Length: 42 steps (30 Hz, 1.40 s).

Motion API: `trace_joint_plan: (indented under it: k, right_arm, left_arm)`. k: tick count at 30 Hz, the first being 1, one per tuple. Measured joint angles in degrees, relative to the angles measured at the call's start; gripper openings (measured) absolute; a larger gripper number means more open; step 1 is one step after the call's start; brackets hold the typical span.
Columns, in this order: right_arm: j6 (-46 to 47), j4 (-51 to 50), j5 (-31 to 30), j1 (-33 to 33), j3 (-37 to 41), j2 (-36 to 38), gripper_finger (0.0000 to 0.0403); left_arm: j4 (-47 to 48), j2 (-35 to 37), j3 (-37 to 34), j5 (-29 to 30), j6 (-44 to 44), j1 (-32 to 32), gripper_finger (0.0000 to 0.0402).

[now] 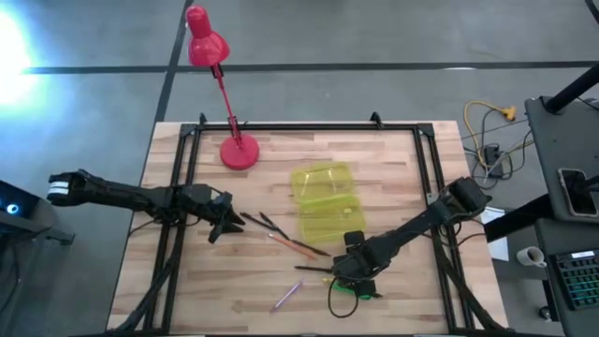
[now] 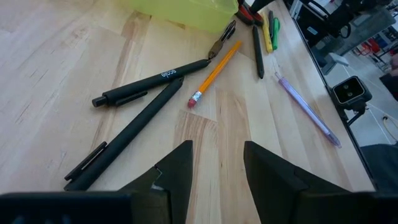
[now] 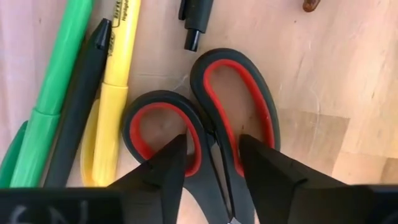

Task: Pick & place school supplies into a supply box
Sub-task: Put the black scissors into the yellow supply box

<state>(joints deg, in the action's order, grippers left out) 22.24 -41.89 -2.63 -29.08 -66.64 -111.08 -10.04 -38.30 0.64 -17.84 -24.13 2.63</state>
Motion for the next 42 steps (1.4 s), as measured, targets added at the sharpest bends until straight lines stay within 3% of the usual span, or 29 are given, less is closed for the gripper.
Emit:
trace_joint_plan:
  k: [7,14,30,36,42]
  right_arm:
    - [1.9,0.5,2.2,0.0,0.3,-0.6,0.0069]
    - [11.5,-1.4,1.7,-0.2,-1.7,-0.8,0.0069]
    - [30.2,-20.2,-12.6,-2.5,-16.2,0.2,0.0068]
    - [29.4,-28.1,-22.2,1.5,-21.3,0.9,0.0068]
    - [15.9,-25.6,-25.3,10.2,-22.1,2.3,0.0068]
  left_arm:
    - [0.0,0.0,0.0,0.0,0.0,0.0,0.0128]
    - [0.0,0.0,0.0,0.0,0.0,0.0,0.0128]
    - [0.0,0.0,0.0,0.0,0.0,0.0,0.0128]
    - [0.0,0.0,0.0,0.0,0.0,0.0,0.0128]
    - [0.0,0.0,0.0,0.0,0.0,0.0,0.0128]
